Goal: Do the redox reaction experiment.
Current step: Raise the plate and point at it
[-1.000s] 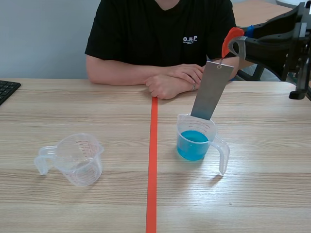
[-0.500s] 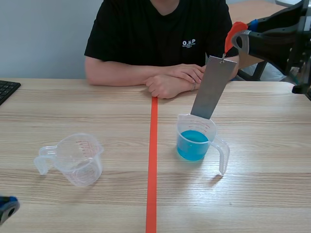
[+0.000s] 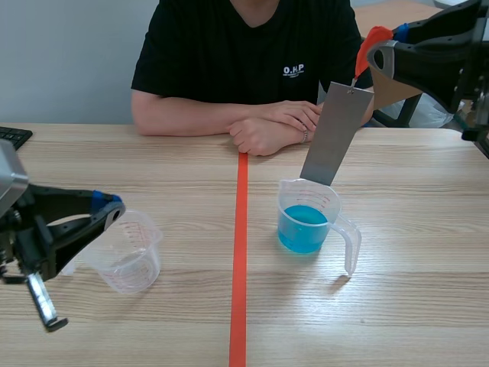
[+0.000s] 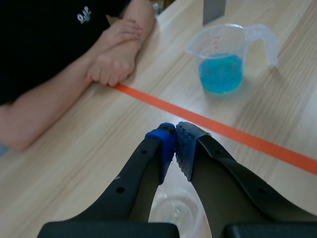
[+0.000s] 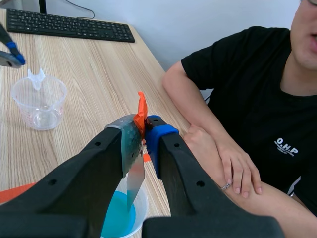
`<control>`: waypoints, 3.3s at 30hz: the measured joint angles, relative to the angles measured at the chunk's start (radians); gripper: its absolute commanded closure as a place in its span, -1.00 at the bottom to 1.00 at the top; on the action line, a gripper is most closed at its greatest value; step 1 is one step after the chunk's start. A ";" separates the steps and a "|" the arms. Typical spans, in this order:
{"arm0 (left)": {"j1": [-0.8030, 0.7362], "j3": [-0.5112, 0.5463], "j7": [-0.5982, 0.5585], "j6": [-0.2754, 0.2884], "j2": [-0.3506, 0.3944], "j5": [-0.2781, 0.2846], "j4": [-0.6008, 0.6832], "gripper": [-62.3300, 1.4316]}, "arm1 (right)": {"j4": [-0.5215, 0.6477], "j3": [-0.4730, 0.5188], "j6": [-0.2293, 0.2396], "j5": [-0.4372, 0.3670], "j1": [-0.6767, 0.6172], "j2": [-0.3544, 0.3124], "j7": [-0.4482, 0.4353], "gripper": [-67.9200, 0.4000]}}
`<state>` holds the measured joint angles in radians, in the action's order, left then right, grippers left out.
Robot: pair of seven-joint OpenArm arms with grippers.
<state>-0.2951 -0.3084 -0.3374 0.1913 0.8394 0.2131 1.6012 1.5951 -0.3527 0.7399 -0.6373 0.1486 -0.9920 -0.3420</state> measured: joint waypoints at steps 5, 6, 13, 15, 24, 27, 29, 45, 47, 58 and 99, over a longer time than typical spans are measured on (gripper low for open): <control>0.188 -0.146 0.062 -0.023 -0.088 -0.057 -0.009 0.83 | 0.000 0.000 0.000 -0.003 0.000 0.000 0.000 0.94; 0.224 -0.174 0.082 -0.023 -0.111 -0.073 -0.018 0.83 | 0.000 0.000 0.000 -0.003 0.000 0.000 0.000 0.94; 0.387 -0.298 0.133 -0.023 -0.272 -0.142 -0.157 0.83 | 0.000 0.000 0.000 -0.003 0.000 0.000 0.000 0.94; 0.410 -0.307 0.132 -0.023 -0.313 -0.163 -0.200 0.83 | 0.000 0.000 0.000 -0.003 0.000 0.000 0.000 0.94; 0.490 -0.304 0.132 -0.023 -0.472 -0.256 -0.387 0.83 | 0.000 0.000 0.000 -0.003 0.000 0.000 0.000 0.94; 0.512 -0.304 0.132 -0.023 -0.512 -0.281 -0.425 0.83 | 0.000 0.000 0.000 -0.003 0.000 0.000 0.000 0.94; 0.528 -0.304 0.132 -0.023 -0.539 -0.309 -0.444 0.83 | 0.000 0.000 0.000 -0.003 0.000 0.000 0.000 0.94; 0.587 -0.298 0.141 -0.023 -0.669 -0.393 -0.554 0.83 | 0.000 0.000 0.000 -0.003 0.000 0.000 0.000 0.94; 0.595 -0.298 0.141 -0.023 -0.684 -0.399 -0.570 0.83 | 0.000 0.000 0.000 -0.003 0.000 0.000 0.000 0.94; 0.603 -0.298 0.140 -0.023 -0.723 -0.432 -0.599 0.83 | 0.000 0.000 0.000 -0.003 0.000 0.000 0.000 0.94; 0.611 -0.298 0.121 -0.022 -0.753 -0.449 -0.608 0.83 | 0.000 0.000 0.000 -0.003 0.000 0.000 0.000 0.94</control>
<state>0.3161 -0.6064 -0.2169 0.1692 0.0860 -0.2359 0.9928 1.5951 -0.3527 0.7399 -0.6403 0.1486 -0.9920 -0.3424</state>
